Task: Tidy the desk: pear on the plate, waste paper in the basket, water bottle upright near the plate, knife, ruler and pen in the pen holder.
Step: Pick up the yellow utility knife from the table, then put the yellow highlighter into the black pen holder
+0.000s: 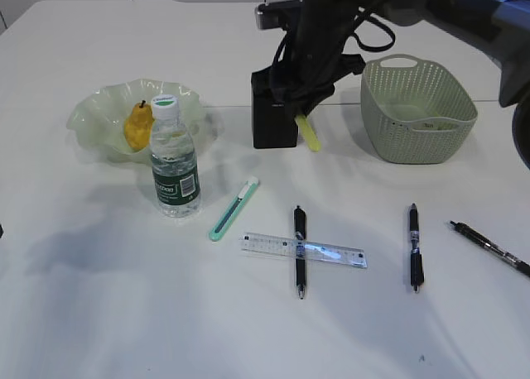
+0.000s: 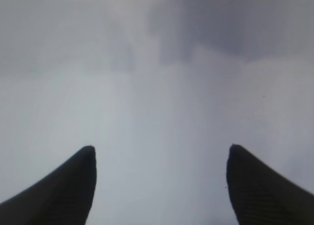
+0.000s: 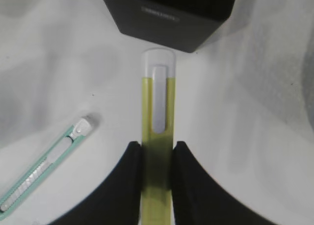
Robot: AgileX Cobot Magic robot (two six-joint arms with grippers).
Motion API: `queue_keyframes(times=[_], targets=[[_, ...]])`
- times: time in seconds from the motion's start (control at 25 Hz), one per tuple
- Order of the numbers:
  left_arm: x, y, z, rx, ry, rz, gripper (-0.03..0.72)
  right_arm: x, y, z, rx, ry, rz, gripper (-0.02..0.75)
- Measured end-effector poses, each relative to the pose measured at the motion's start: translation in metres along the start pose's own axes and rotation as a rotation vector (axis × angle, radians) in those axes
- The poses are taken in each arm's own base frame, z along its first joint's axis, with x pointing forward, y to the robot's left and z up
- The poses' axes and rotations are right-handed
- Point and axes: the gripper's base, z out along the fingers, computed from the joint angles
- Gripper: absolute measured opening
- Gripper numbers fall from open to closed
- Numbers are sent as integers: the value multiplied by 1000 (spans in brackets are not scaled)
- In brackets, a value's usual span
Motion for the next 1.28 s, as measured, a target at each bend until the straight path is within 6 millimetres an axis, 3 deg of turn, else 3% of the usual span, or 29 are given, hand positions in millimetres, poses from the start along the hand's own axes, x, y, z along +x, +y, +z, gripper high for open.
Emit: queue_keyframes(times=[0.32,0.88,1.28], targets=[[0,0,0,0,0,0,591,-26,-3,-41,12,-220,-2,114],[-1,0,0,1,-12,0,591,-56,-6,-53,63,-584,-55,114],[-1,0,0,1,-12,0,591,-53,-7,-51,55,-538,0,114]])
